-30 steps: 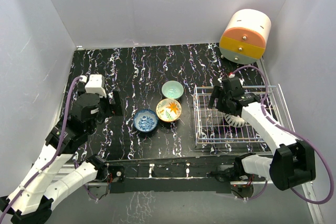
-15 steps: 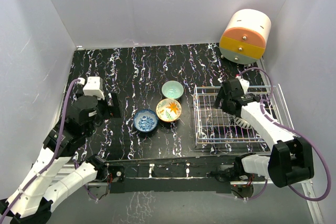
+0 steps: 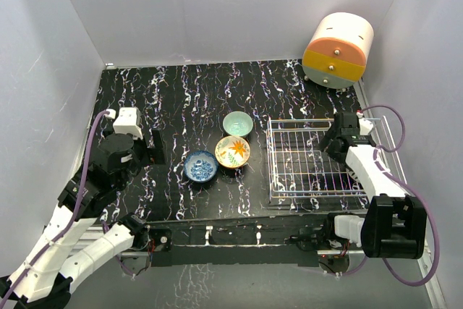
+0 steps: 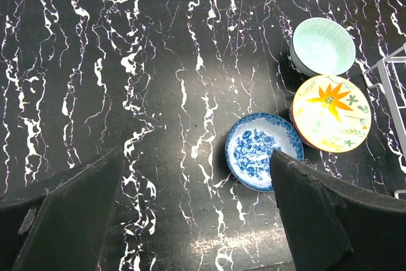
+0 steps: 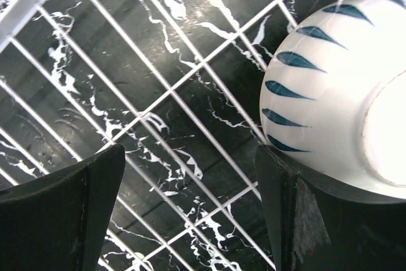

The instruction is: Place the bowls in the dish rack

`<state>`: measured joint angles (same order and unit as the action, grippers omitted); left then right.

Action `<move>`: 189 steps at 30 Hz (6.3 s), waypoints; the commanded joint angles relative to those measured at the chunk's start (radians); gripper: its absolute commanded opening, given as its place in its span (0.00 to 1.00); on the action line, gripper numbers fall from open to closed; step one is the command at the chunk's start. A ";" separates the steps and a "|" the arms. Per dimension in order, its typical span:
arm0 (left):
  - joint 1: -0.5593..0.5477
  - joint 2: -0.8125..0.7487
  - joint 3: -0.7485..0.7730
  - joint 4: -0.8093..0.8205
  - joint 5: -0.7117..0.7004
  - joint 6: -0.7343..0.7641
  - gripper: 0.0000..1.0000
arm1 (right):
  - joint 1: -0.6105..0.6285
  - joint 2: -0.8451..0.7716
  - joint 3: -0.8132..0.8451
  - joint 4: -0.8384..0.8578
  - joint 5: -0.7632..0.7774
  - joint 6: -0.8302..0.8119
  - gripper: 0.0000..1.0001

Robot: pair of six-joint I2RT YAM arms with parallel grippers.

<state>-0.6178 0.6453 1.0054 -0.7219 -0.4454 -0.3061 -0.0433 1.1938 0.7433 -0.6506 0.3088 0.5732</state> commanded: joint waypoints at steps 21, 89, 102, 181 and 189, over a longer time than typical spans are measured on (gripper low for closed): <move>-0.005 0.044 0.017 -0.005 -0.016 0.012 0.97 | 0.117 -0.070 0.064 0.095 -0.294 -0.040 0.96; -0.005 -0.033 0.111 -0.168 -0.143 -0.055 0.97 | 0.815 1.049 1.098 0.062 0.163 -0.117 0.52; -0.005 -0.054 0.104 -0.178 -0.163 -0.057 0.97 | 0.826 1.020 1.052 0.108 0.193 -0.146 0.08; -0.005 0.007 0.083 -0.088 -0.068 -0.022 0.97 | -0.011 -0.297 -0.654 1.436 -0.796 0.811 0.23; -0.005 -0.003 0.069 -0.096 -0.066 -0.031 0.97 | -0.045 -0.357 -0.694 1.306 -0.800 0.804 0.29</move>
<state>-0.6178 0.6525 1.0790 -0.8154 -0.5121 -0.3351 -0.0677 0.8680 0.0639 0.6682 -0.4957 1.3674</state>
